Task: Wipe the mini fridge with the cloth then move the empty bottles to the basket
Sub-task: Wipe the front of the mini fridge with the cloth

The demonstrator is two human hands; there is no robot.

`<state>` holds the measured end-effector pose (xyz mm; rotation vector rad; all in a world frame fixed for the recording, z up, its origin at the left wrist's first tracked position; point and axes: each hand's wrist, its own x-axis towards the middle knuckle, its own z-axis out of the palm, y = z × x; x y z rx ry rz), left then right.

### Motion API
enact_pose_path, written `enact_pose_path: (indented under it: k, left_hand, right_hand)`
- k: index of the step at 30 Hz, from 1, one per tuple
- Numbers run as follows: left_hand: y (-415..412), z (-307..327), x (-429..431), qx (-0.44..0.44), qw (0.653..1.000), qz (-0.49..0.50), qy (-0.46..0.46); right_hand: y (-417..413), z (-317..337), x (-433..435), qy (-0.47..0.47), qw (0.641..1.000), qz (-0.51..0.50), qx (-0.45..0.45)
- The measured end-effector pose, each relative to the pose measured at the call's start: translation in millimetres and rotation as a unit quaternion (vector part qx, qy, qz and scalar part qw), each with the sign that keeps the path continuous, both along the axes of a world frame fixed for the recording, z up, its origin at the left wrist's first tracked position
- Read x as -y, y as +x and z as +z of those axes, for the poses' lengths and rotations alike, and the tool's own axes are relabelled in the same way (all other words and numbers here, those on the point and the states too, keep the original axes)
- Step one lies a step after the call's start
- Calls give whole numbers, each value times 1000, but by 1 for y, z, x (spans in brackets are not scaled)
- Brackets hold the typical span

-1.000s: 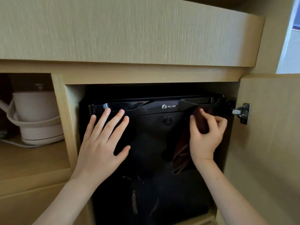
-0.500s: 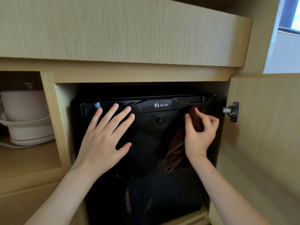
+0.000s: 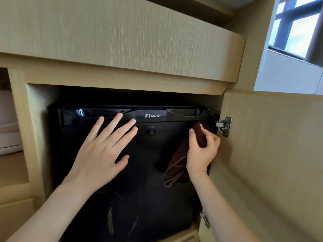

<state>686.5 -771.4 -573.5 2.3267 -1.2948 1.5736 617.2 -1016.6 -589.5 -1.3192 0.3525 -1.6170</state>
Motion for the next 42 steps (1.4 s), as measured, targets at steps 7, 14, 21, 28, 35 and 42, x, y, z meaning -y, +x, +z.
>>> enact_pose_path:
  k: [7,14,21,28,35,42]
  left_hand:
    - [0,-4,16,-13,999,-10,-40]
    - [10,-4,4,27,999,-33,-31]
    - [9,-2,-6,30,999,-26,-35]
    - [8,-4,-4,7,998,-29,-47]
    - [14,-7,-2,12,998,-38,-56]
    - [5,-4,-1,0,998,-34,-57]
  right_hand:
    - [7,-21,-29,-275,959,-36,-57]
    - [7,-7,2,-60,998,-12,-4]
    - [2,-21,0,82,997,11,-4]
    - [-4,-5,-3,81,996,15,-31]
    - [12,5,-6,70,997,3,18]
    - [-4,-49,-13,200,978,12,-56]
